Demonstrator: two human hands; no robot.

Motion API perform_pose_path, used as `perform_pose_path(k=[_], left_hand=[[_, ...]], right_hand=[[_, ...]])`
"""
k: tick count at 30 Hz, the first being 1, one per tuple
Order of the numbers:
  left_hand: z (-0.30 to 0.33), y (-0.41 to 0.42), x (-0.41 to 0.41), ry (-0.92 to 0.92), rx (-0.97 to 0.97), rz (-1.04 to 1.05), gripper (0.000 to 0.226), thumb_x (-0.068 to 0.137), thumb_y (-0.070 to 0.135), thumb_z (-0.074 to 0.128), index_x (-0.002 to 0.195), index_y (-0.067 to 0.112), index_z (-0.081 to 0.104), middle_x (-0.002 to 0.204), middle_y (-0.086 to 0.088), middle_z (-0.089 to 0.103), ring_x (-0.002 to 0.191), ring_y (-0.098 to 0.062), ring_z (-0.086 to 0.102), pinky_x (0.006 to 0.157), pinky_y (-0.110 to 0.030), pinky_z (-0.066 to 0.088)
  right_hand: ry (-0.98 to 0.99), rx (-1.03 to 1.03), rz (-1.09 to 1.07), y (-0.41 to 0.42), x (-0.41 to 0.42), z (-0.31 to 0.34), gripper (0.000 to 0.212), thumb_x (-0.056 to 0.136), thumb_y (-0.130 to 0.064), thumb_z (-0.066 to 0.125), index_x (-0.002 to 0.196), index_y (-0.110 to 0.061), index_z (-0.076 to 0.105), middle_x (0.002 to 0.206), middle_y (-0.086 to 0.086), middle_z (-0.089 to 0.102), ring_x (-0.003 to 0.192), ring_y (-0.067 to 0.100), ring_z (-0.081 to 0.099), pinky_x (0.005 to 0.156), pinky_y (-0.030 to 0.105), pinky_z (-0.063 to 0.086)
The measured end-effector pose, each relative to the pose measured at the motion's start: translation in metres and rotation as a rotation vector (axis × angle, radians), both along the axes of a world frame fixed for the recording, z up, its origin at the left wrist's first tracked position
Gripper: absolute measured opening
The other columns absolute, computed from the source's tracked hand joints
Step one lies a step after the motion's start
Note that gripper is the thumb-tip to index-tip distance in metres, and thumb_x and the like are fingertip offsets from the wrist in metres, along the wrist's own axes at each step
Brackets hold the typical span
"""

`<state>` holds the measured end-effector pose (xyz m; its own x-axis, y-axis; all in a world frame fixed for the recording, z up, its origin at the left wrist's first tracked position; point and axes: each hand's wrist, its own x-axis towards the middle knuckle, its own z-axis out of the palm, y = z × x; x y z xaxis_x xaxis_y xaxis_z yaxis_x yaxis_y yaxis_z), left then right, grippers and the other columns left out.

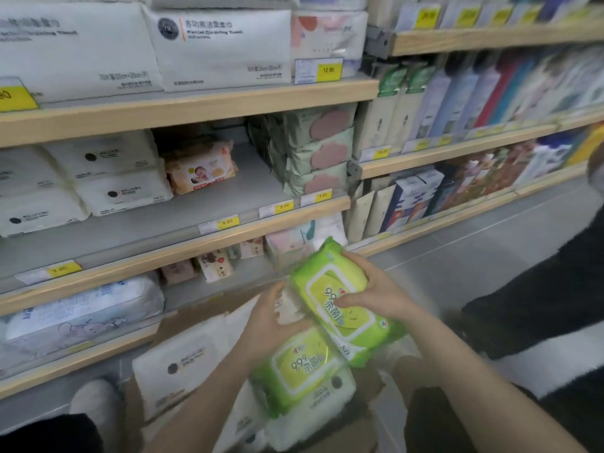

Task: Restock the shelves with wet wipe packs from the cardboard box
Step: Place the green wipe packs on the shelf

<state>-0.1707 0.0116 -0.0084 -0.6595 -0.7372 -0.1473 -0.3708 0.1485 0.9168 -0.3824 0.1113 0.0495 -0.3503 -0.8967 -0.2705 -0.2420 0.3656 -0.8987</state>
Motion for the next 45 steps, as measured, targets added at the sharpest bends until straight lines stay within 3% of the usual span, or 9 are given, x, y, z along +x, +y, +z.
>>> perform_pose_path(k=[4,8,12,15,25,30,34,41,45], left_hand=[[-0.031,0.029,-0.012,-0.252,-0.126,-0.219,0.107,0.054,0.060,0.076,0.144,0.028,0.026,0.144,0.004,0.030,0.136,-0.016,0.026,0.109,-0.028,0.025],[-0.038,0.049,-0.019,-0.464,-0.443,-0.291,0.126,0.042,0.076,0.064,0.147,0.030,0.009,0.145,0.008,0.023,0.130,-0.017,0.025,0.103,-0.034,0.028],[-0.042,0.063,-0.027,-0.626,-0.652,-0.260,0.126,0.056,0.061,0.071,0.149,0.019,-0.002,0.145,0.002,0.021,0.129,-0.020,0.027,0.100,-0.035,0.029],[-0.039,0.061,-0.028,-0.635,-0.654,-0.262,0.119,0.060,0.052,0.071,0.148,0.021,-0.002,0.140,0.002,0.025,0.125,-0.020,0.029,0.098,-0.034,0.030],[0.013,0.044,0.006,-0.562,-0.664,-0.260,0.118,0.060,0.047,0.070,0.148,0.026,-0.006,0.137,0.002,0.025,0.125,-0.020,0.026,0.100,-0.037,0.033],[0.036,0.005,0.055,-0.616,-0.661,-0.098,0.120,0.058,0.049,0.071,0.148,0.028,-0.005,0.135,-0.001,0.030,0.121,-0.023,0.031,0.097,-0.040,0.038],[0.052,-0.026,0.103,-0.644,-0.636,0.048,0.120,0.059,0.050,0.073,0.149,0.027,-0.004,0.137,-0.005,0.029,0.125,-0.026,0.029,0.099,-0.045,0.039],[0.070,-0.072,0.207,-0.715,-0.634,0.290,0.117,0.057,0.048,0.076,0.149,0.022,0.009,0.139,-0.006,0.031,0.125,-0.029,0.031,0.095,-0.046,0.037],[0.075,-0.096,0.266,-0.732,-0.656,0.422,0.119,0.054,0.049,0.078,0.150,0.020,0.013,0.135,-0.007,0.036,0.122,-0.029,0.034,0.093,-0.048,0.037]], right_hand=[[0.024,0.037,-0.080,0.027,-0.037,-0.009,0.094,0.061,-0.006,0.086,0.137,-0.035,0.038,0.115,-0.009,0.061,0.094,-0.001,0.062,0.071,0.011,0.051],[0.023,0.078,-0.127,0.042,-0.053,-0.026,0.097,0.060,-0.009,0.087,0.139,-0.035,0.037,0.115,-0.010,0.061,0.095,0.002,0.063,0.071,0.012,0.051],[0.012,0.085,-0.141,0.044,-0.055,-0.038,0.099,0.057,-0.009,0.088,0.140,-0.032,0.039,0.118,-0.008,0.060,0.101,0.009,0.063,0.084,0.024,0.053],[0.019,0.085,-0.114,0.040,-0.052,-0.036,0.099,0.056,-0.010,0.088,0.138,-0.035,0.039,0.126,-0.007,0.057,0.108,0.013,0.061,0.095,0.035,0.051],[0.177,0.038,-0.005,0.018,-0.026,0.018,0.094,0.061,-0.014,0.087,0.138,-0.035,0.038,0.123,-0.013,0.049,0.110,0.012,0.053,0.091,0.025,0.042],[0.273,0.003,0.113,-0.017,0.004,0.038,0.093,0.061,-0.019,0.087,0.139,-0.034,0.038,0.128,-0.015,0.042,0.113,0.008,0.044,0.090,0.022,0.035],[0.339,-0.008,0.214,-0.058,0.034,0.045,0.094,0.059,-0.024,0.088,0.138,-0.037,0.038,0.122,-0.010,0.053,0.105,0.011,0.055,0.082,0.022,0.041],[0.426,-0.095,0.418,-0.155,0.110,0.047,0.095,0.057,-0.022,0.089,0.138,-0.034,0.040,0.127,-0.011,0.046,0.112,0.008,0.046,0.087,0.019,0.034],[0.491,-0.119,0.551,-0.213,0.160,0.048,0.097,0.051,-0.034,0.089,0.132,-0.048,0.037,0.131,-0.005,0.048,0.115,0.015,0.050,0.098,0.034,0.042]])
